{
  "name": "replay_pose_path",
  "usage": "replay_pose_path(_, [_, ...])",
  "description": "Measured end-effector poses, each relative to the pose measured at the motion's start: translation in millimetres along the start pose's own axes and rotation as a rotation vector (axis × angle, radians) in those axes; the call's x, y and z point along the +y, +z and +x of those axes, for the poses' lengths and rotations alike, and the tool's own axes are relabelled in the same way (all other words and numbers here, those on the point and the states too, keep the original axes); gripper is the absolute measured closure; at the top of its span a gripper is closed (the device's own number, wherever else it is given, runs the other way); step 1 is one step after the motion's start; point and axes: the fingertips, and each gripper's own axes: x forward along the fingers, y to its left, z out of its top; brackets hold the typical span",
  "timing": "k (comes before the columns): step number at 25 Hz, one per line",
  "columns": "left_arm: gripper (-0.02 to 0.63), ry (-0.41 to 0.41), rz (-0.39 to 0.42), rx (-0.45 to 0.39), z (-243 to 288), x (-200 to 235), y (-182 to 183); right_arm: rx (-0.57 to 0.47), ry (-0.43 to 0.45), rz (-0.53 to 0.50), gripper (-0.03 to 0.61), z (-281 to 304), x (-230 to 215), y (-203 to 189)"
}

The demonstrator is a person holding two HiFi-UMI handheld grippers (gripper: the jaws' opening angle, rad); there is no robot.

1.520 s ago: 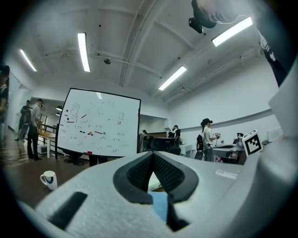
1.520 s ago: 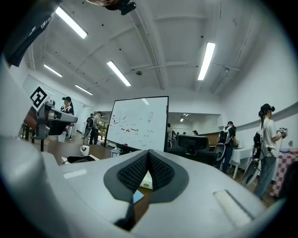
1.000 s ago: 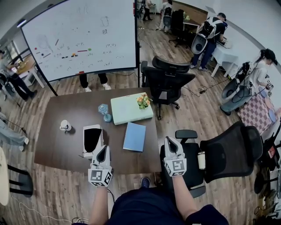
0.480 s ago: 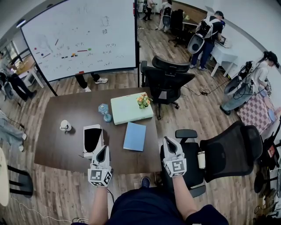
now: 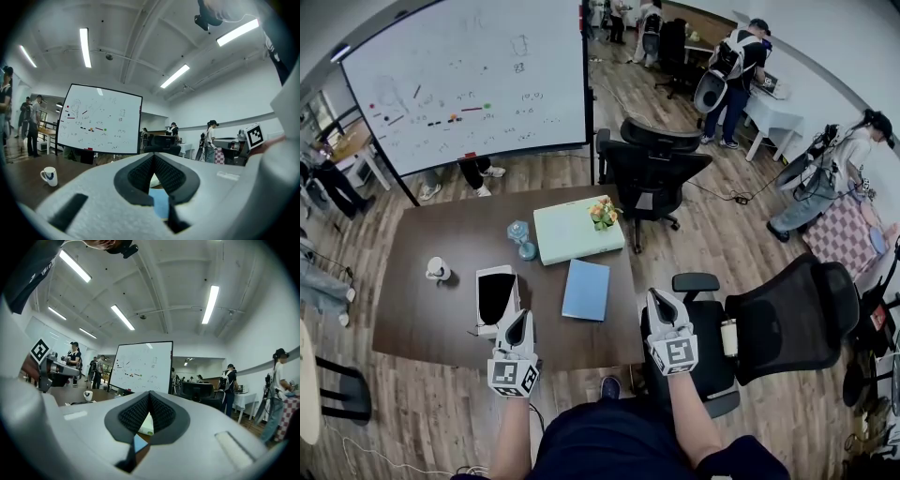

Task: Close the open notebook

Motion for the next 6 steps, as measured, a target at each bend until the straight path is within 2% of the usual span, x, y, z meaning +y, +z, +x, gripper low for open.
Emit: replay_pose_path(6, [0.618, -0.008, -0.007, 0.001, -2.2, 0.0, -1.5, 0.002, 0.008, -0.007, 0.574, -1.7, 4.7, -0.7])
